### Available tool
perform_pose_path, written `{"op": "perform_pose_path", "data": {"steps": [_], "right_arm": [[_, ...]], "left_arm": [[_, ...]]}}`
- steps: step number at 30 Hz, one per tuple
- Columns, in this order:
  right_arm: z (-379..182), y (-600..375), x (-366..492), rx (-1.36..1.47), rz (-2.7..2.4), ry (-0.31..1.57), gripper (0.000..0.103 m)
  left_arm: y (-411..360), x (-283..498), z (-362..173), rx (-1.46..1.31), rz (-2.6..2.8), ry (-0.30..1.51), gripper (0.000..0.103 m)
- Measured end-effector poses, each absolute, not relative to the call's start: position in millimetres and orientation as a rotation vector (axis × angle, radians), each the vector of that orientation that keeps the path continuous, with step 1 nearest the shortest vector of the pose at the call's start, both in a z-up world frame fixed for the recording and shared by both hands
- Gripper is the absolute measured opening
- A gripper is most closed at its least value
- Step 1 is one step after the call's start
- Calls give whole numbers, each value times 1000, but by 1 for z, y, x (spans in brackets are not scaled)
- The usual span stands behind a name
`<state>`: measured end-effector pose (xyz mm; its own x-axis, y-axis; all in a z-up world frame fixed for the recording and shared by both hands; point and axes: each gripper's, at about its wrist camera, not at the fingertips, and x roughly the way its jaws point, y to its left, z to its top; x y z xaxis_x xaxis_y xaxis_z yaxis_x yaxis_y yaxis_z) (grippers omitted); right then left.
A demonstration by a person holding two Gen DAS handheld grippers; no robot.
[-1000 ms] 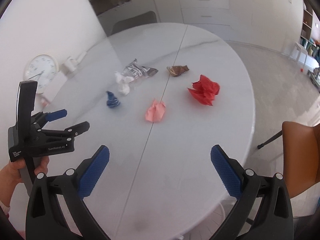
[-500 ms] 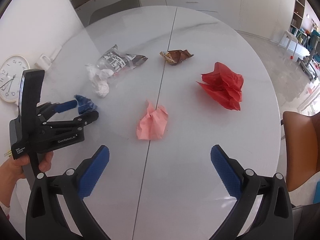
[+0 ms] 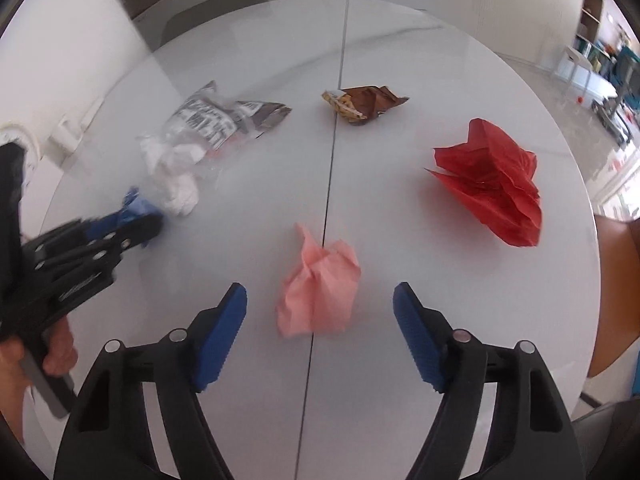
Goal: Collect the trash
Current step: 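Grasp the blue cloth with the left tool while the right tool grasps the pink paper, then carry both items over the wastebasket and open the left tool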
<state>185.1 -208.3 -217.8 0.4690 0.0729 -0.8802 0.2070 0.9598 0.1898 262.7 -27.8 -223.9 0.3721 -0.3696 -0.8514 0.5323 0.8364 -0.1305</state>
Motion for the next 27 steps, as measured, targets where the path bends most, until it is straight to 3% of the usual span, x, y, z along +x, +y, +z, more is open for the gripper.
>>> {"op": "perform_pose_path", "data": {"steps": [4, 7, 17, 27], "right_arm": [[-222, -202, 193, 238, -95, 1102, 41], [-220, -201, 192, 241, -83, 1099, 34], [-167, -215, 123, 253, -12, 1046, 33], [-135, -264, -11, 178, 86, 1084, 33]], "left_arm": [[-17, 265, -215, 139, -595, 1035, 34], [-12, 261, -207, 142, -596, 1027, 34], [-19, 197, -158, 241, -616, 975, 34], [-84, 34, -120, 325, -751, 1008, 35]]}}
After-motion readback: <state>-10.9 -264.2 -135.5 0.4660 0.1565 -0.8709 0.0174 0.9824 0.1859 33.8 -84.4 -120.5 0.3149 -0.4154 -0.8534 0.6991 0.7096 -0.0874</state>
